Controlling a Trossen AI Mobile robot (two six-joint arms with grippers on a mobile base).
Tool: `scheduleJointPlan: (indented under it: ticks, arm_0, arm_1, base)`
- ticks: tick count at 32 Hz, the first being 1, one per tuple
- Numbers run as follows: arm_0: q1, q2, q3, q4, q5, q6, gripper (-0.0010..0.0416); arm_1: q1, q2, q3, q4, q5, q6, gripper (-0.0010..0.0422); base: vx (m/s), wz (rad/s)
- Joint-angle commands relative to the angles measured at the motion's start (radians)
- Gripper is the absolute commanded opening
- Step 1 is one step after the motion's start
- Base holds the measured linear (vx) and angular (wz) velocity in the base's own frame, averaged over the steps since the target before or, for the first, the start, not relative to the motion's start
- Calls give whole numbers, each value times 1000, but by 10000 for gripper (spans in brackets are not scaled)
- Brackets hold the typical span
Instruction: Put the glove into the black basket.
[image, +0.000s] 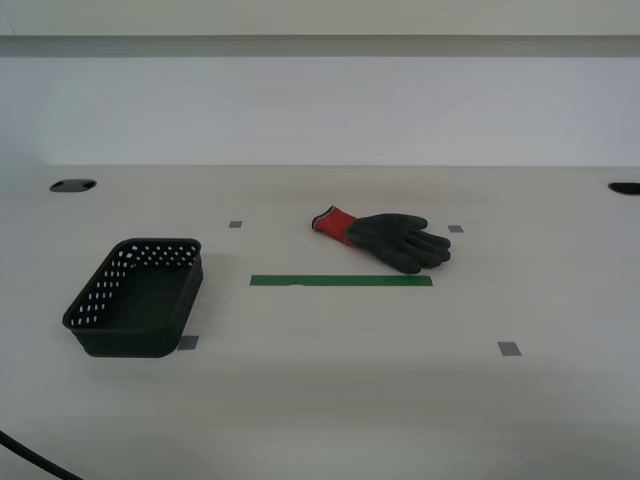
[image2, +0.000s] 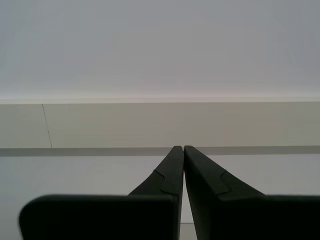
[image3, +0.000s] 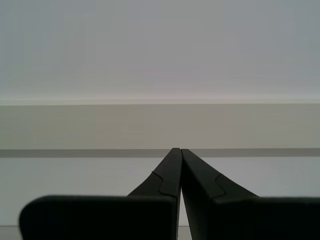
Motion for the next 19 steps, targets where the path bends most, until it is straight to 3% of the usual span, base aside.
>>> scheduleJointPlan:
  ticks: [1,12,13,17,19]
  arm_0:
    - [0,0,1,3,0,0,1]
    - [0,0,1,3,0,0,1]
    - [1,0,1,3,0,0,0]
    - [0,0,1,3,0,0,1]
    - [0,0,1,3,0,0,1]
  arm_1:
    - [0,0,0,4,2,-2,0]
    - [0,0,0,4,4,-3,0]
    - [0,0,1,4,13,-2,0]
    - [-4,1,13,-1,134,-1,0]
    - [-21,8,28,-18,146,6,0]
  base:
    - [0,0]
    - [0,0]
    - [0,0]
    - [0,0]
    - [0,0]
